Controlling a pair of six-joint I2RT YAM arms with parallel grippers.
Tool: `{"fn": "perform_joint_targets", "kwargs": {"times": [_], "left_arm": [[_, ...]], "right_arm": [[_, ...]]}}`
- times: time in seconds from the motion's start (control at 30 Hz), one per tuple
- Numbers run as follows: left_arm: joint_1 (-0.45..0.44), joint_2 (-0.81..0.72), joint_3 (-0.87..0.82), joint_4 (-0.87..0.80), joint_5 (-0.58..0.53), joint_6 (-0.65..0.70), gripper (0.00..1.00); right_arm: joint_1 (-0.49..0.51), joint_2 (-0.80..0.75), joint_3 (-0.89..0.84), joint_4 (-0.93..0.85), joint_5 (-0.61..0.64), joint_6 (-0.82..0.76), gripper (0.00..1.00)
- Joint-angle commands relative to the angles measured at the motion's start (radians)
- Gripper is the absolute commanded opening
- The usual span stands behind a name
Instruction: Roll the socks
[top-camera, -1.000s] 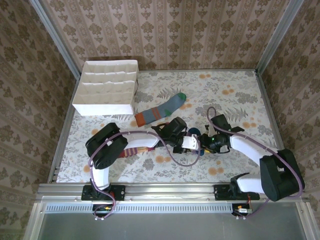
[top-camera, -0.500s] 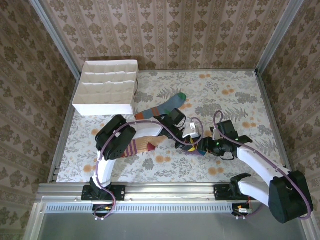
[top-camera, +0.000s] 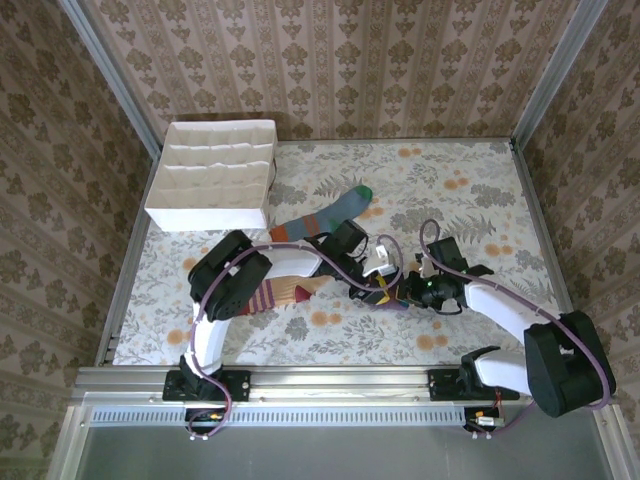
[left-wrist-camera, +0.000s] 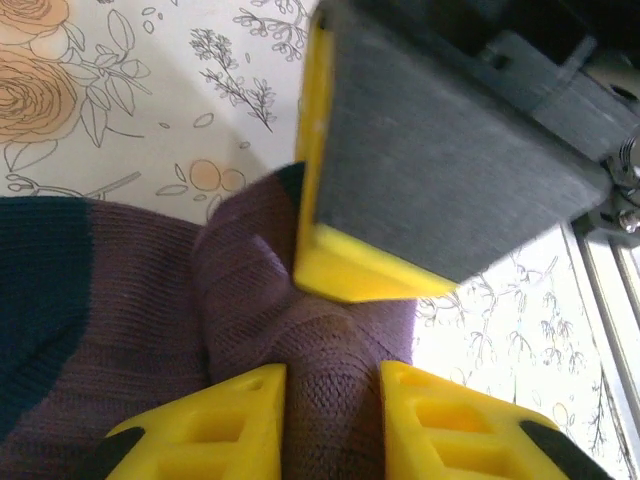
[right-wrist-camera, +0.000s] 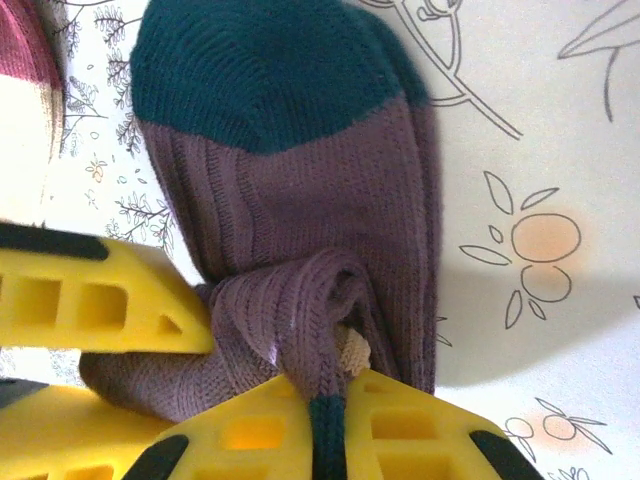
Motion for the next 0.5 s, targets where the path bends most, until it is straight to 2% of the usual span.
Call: {"fn": "perform_joint_targets", "kwargs": {"times": [0.0, 0.07, 0.23, 0.47], "left_arm": [[-0.027, -0.121, -0.116, 0.066, -0.173, 0.082, 0.25], [-0.038, -0.194, -0.179, 0.142, -0.255, 0.132, 0.3], [-0.104, -0.331, -0.32, 0.29, -0.472, 0.335, 0.35], [-0.234, -0.324, -0.388, 0.419, -0.752, 0.567, 0.36]], "right_arm": [[-0.004, 0.056, 0.013, -0.111, 0.115, -0.012, 0.08], [-0.005, 0.074, 0.014, -0.118, 0.117, -0.011, 0.07], [-0.006, 0.093, 0.029, -0.128, 0.115, -0.012, 0.06], [-0.006, 0.11, 0.06, -0.156, 0.111, -0.027, 0.05]]}}
